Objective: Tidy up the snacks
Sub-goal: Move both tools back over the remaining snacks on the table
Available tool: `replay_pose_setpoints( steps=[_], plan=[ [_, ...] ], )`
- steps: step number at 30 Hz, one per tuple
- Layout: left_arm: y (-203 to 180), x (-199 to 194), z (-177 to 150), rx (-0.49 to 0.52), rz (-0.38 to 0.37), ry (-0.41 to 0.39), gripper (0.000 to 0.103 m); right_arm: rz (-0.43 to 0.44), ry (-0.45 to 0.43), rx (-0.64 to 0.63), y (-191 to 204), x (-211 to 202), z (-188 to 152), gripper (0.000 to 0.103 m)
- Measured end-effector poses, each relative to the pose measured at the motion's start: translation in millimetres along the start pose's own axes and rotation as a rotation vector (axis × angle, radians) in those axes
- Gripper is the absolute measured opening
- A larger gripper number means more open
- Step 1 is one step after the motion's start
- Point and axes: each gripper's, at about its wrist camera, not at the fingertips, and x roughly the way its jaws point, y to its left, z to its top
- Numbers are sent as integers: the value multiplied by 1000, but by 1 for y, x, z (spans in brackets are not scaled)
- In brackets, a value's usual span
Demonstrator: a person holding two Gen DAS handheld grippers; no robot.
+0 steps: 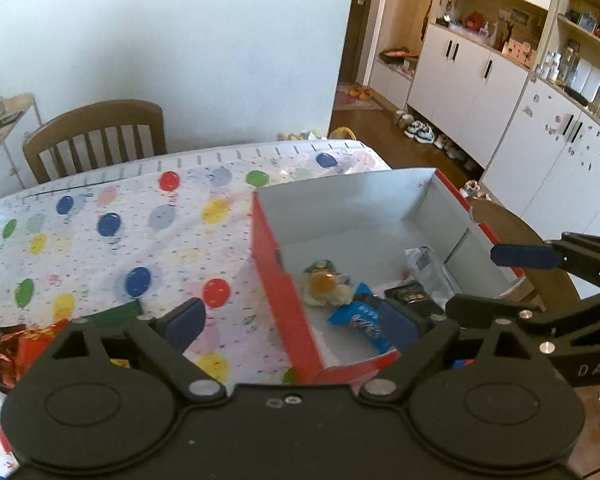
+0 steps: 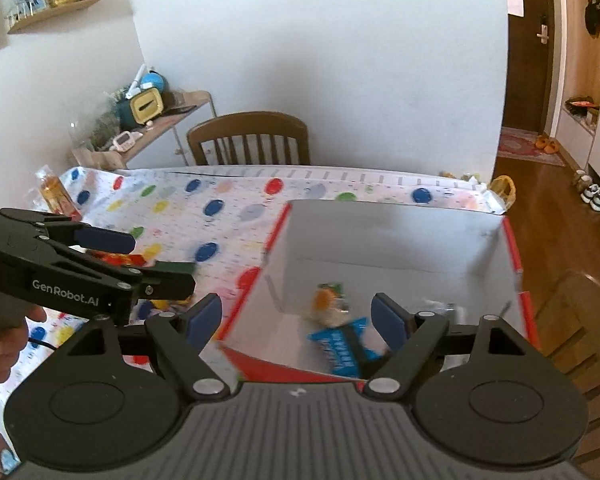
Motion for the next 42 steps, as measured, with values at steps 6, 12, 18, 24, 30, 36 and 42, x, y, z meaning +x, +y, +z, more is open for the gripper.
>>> replay_pose_setpoints(
  steps=[6,12,18,24,30,36,42],
  plan=[
    [40,-25,-12,2,16,-46,102,13,5,-4,46,12,0,84],
    [84,-40,-22,-27,36,-65,102,20,19,-10,87,29,2,84],
    [134,-49,-30,-67,67,-78,102,26,47,-6,120,51,-1,84],
    [187,-52,-41,-117,113,-73,102,54,96,-60,151,79,-12,84],
    [232,-47,-53,-159,167,-42,102,69,153,-128,174,110,-26,84],
    [271,-33,-64,-201,228,-8,102,97,213,-188,191,137,-37,84],
    [300,-4,-75,-216,272,51,102,105,261,-276,203,163,-48,84]
  ],
)
